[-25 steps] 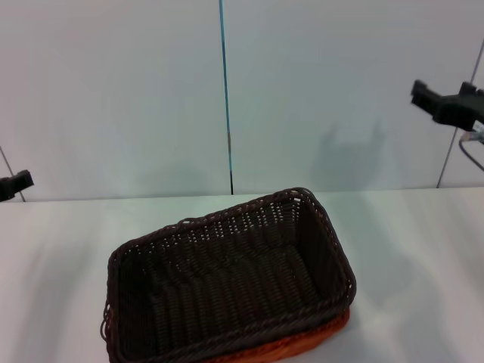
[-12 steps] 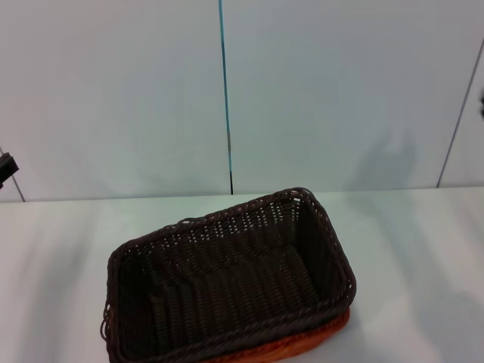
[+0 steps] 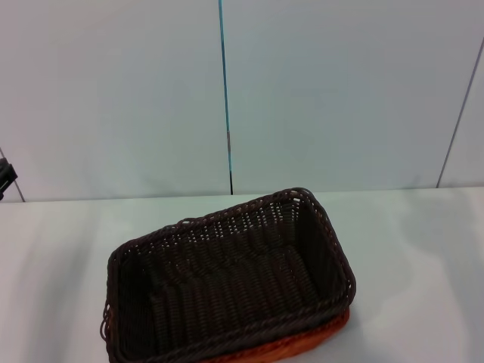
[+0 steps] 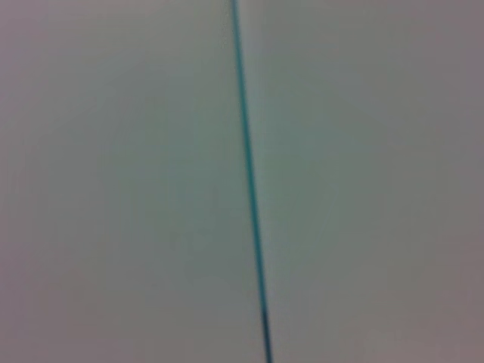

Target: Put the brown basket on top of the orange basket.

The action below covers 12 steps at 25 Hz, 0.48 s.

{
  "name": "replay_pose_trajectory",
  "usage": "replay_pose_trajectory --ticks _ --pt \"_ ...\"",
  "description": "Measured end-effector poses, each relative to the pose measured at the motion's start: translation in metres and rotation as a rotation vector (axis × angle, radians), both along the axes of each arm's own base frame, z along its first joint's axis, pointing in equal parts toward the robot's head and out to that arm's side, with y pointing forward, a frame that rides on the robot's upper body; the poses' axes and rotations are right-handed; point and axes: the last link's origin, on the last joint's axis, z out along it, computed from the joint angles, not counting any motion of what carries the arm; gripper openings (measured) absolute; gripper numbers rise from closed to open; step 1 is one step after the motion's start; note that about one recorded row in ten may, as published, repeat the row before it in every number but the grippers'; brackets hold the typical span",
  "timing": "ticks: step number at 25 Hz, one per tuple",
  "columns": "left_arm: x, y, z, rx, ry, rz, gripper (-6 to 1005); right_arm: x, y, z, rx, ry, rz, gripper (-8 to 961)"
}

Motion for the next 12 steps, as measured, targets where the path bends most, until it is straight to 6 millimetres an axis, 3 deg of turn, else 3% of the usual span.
replay_pose_trajectory --ticks 4,12 --pt "-0.003 -0.003 -0.006 0.022 -0.011 -0.001 921 0.008 -0.010 -0.001 0.047 0.010 0.027 695" --pt "-0.011 -0.009 -0.018 0.045 -0.036 0.010 921 0.020 -0.019 -0.013 0.066 0.025 0.031 776"
